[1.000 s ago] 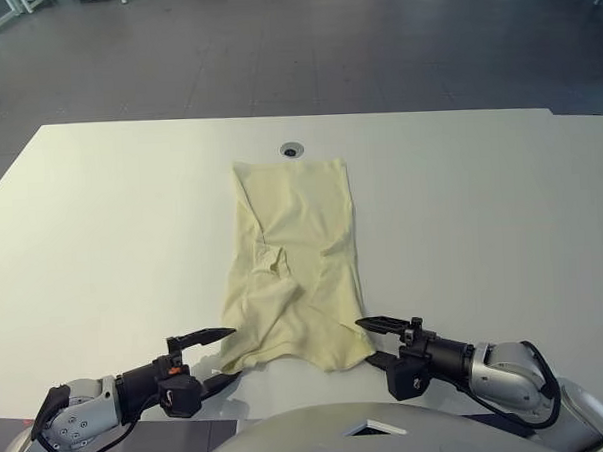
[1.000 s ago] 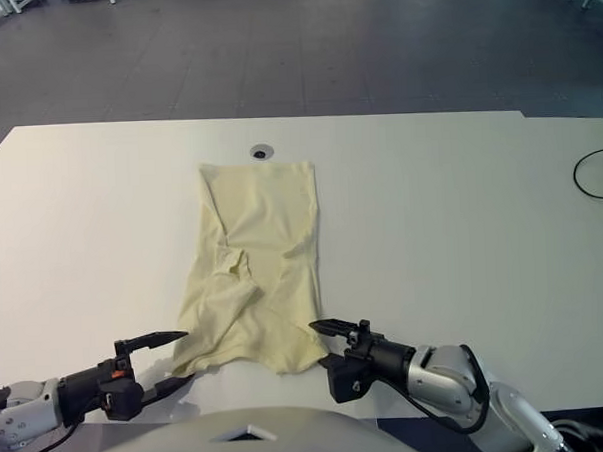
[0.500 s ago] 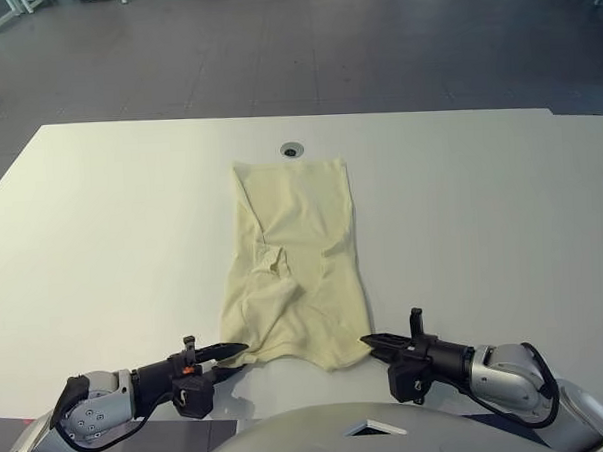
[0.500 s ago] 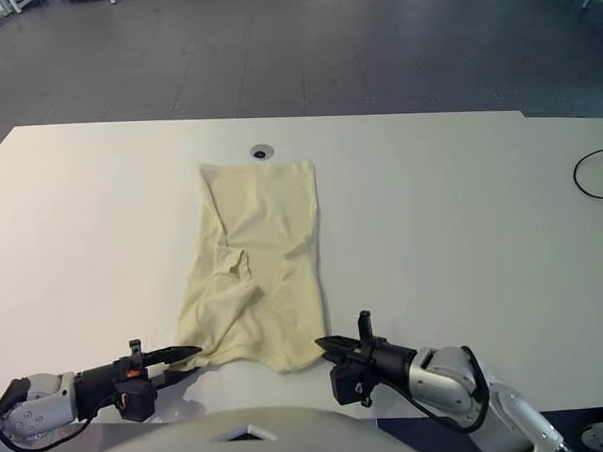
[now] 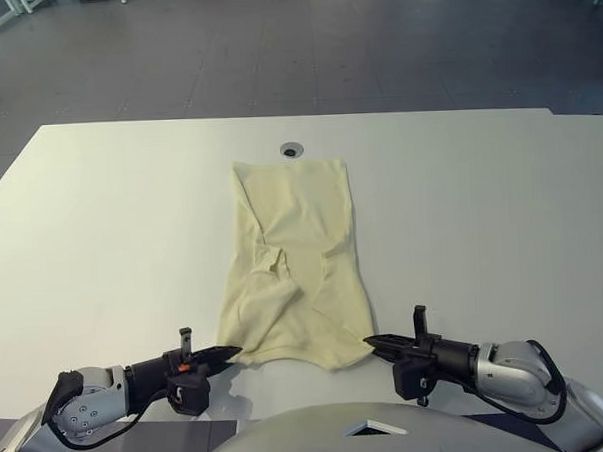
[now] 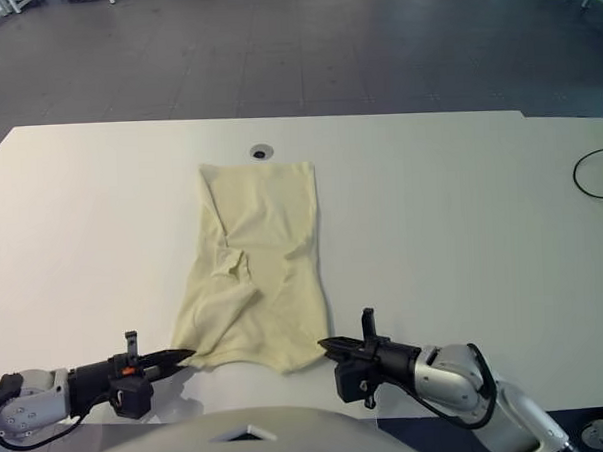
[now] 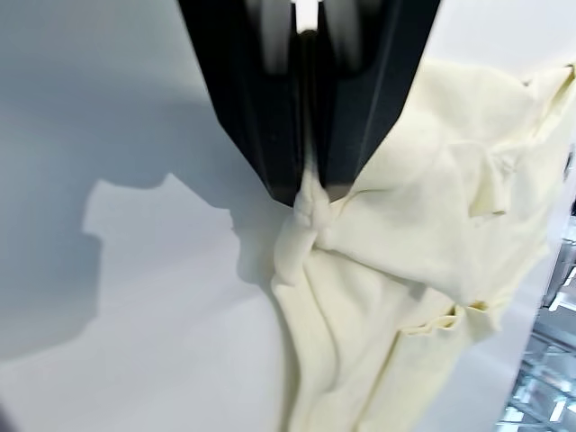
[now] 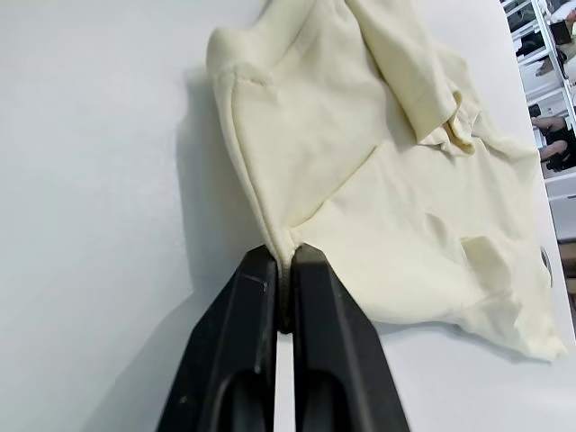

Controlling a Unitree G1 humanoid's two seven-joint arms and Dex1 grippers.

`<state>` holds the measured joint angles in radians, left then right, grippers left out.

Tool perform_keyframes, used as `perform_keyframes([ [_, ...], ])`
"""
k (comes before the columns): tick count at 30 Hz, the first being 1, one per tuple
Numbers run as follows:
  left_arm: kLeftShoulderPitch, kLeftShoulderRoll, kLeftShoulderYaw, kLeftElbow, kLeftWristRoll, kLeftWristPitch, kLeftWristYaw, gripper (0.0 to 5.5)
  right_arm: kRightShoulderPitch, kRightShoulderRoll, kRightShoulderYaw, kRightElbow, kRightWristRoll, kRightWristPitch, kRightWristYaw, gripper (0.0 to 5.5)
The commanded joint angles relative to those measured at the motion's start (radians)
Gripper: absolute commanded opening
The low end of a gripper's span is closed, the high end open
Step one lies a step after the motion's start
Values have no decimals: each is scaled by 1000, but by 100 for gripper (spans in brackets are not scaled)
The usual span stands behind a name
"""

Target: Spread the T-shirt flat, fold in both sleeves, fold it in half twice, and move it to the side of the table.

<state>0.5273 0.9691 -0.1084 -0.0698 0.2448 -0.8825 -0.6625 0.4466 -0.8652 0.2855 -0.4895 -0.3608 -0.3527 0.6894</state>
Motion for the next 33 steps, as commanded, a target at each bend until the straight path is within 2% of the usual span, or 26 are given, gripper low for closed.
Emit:
perform_keyframes([
  [1, 80, 57, 0, -144, -35, 100, -60, 2, -1, -70, -62, -45, 144, 13, 81, 3],
  [6, 170, 123, 47, -345, -230, 250, -130, 1, 25, -159, -128, -87, 358, 81, 213, 3],
  [13, 179, 142, 149, -521, -426, 433, -190, 1, 28, -199, -199, -120, 561, 156, 316, 3],
  [21, 171, 132, 288, -570, -585, 517, -299, 1, 50, -232, -359, -168, 864, 289, 437, 2],
  [33, 143, 89, 464, -604, -789, 619, -437, 1, 34, -199, -542, -202, 1228, 486, 544, 2],
])
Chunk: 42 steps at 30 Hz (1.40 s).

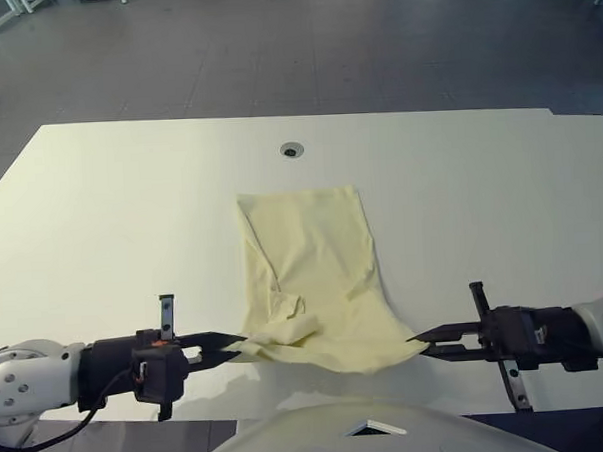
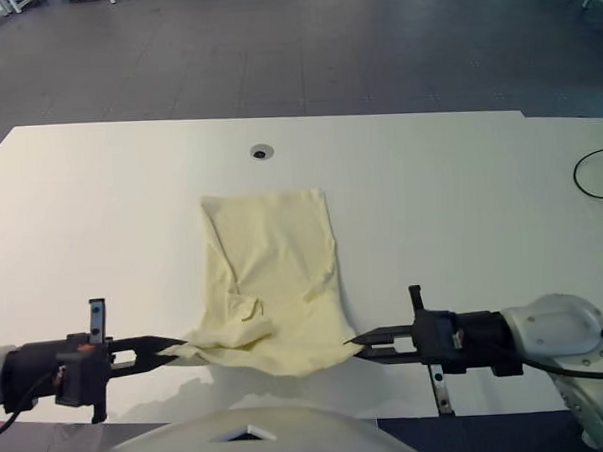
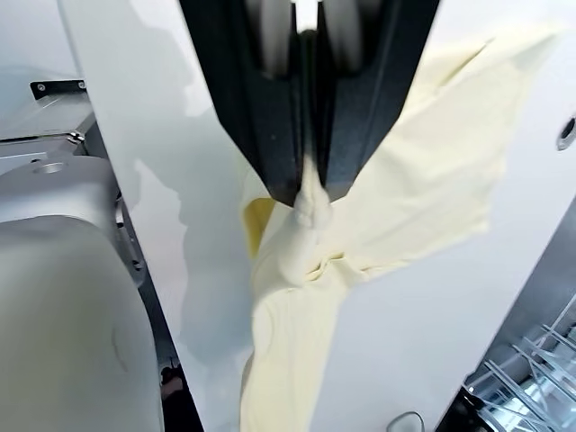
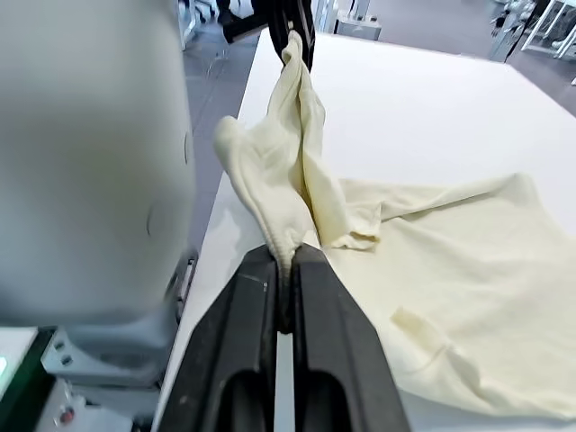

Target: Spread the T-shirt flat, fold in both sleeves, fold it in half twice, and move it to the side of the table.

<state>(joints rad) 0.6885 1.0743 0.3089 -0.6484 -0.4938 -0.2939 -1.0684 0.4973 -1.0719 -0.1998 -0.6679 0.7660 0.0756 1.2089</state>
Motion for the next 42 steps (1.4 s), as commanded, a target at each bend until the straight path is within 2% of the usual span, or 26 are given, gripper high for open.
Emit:
perform_keyframes([
  [1, -21, -22, 54, -29, -56, 38, -39, 1, -18, 10, -68, -25, 118, 72, 31, 2],
  [13, 15, -93, 208, -95, -161, 114, -163, 1, 59, 47, -215, -87, 290, 207, 201, 2],
  [23, 96, -165, 397, -187, -285, 179, -261, 1, 53, 78, -287, -135, 393, 298, 218, 2],
  [33, 117, -205, 507, -255, -371, 228, -321, 1, 17, 90, -341, -102, 435, 360, 235, 2],
  [37, 62, -180, 462, -241, -341, 251, -308, 1, -37, 85, -319, -61, 403, 372, 211, 2],
  [42, -110, -136, 220, -160, -187, 283, -257, 1, -129, 83, -246, 13, 320, 376, 185, 2],
])
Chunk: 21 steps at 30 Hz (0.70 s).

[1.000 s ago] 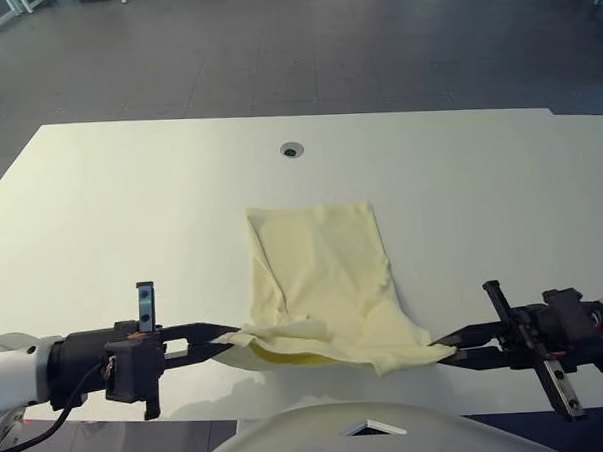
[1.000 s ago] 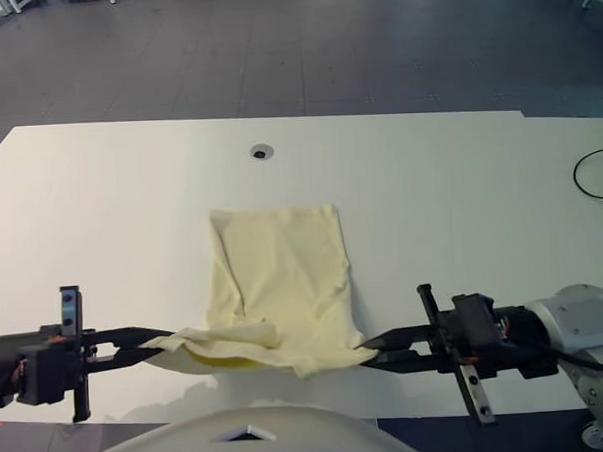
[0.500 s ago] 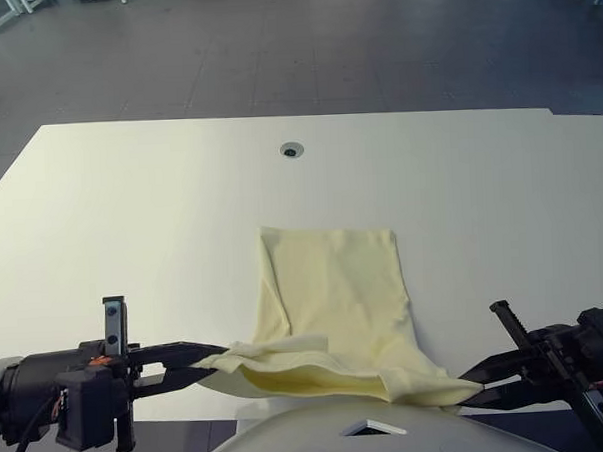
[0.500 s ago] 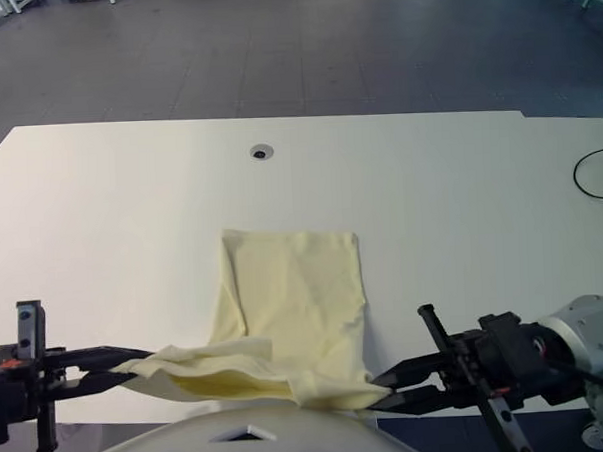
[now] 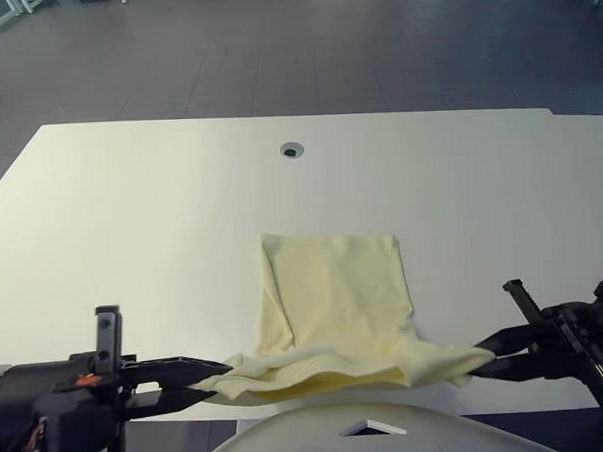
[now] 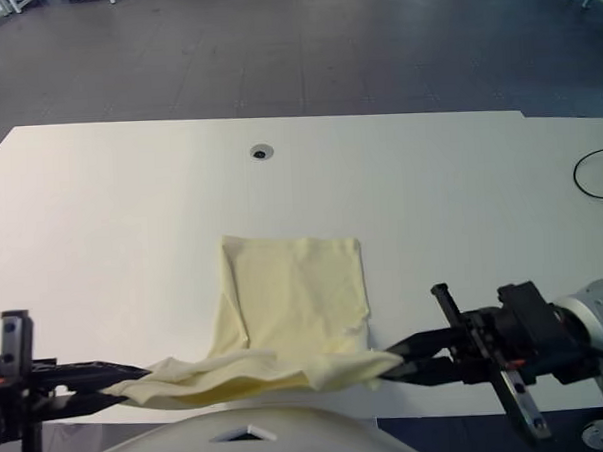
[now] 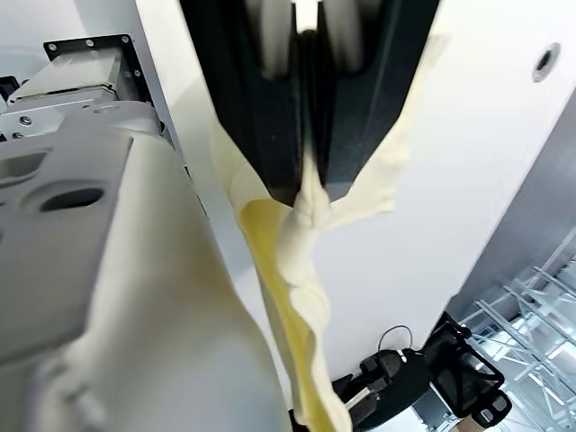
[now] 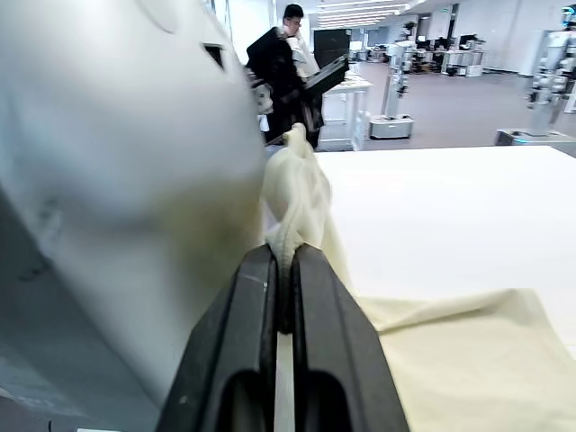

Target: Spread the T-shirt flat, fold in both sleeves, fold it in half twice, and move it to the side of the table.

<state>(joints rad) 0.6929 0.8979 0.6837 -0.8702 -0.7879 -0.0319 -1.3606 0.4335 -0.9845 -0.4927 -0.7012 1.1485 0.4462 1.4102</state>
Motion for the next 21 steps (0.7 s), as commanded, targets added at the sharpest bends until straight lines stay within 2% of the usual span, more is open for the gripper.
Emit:
perform_keyframes([
  [1, -159, 42, -205, 88, 136, 24, 46, 1, -89, -4, 69, 68, -87, 3, -21, 2],
  [9, -470, 53, -442, 270, 185, 75, 55, 1, -324, 12, 248, 280, -255, -12, -23, 2],
  [15, -716, 17, -636, 463, 270, 104, 28, 1, -477, 42, 378, 455, -395, -45, 4, 2],
  [21, -873, -40, -734, 618, 326, 101, 15, 1, -566, 79, 449, 598, -506, -92, 16, 2],
])
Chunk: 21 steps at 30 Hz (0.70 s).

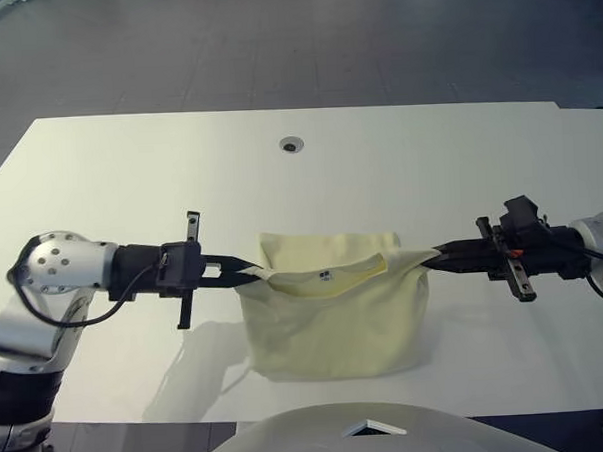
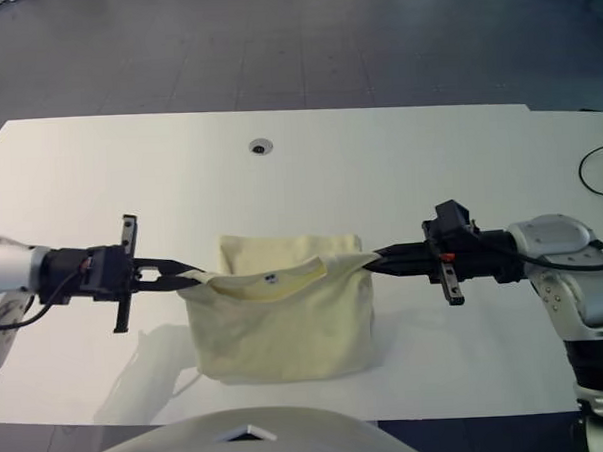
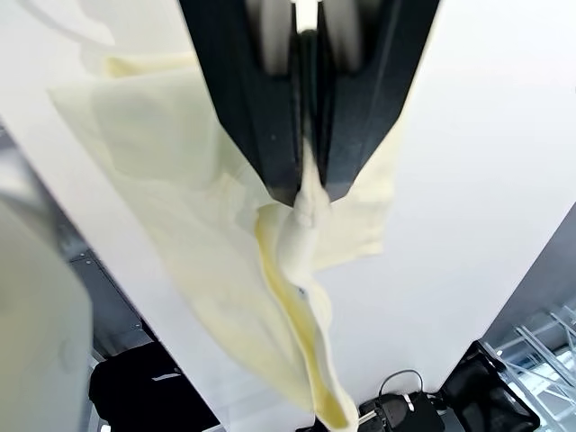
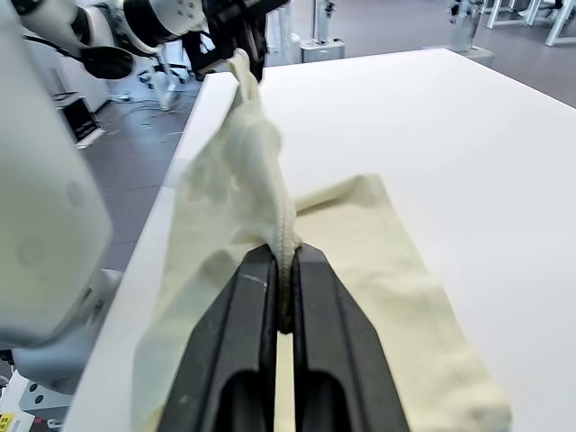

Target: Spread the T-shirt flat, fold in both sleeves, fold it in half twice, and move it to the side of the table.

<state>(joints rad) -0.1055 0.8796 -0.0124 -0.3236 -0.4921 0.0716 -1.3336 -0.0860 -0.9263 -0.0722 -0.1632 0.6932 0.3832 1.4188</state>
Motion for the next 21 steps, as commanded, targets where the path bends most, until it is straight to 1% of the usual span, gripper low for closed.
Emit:
perform_keyframes([
  [1, -93, -29, -46, 93, 36, -3, -14, 1, -59, 28, 34, 79, -61, -34, 7, 2],
  [10, -247, -111, -128, 299, 132, -46, -20, 1, -171, 95, 83, 248, -161, -80, 2, 2],
  [21, -353, -209, -191, 561, 259, -154, -3, 1, -260, 161, 121, 437, -276, -154, -5, 2],
])
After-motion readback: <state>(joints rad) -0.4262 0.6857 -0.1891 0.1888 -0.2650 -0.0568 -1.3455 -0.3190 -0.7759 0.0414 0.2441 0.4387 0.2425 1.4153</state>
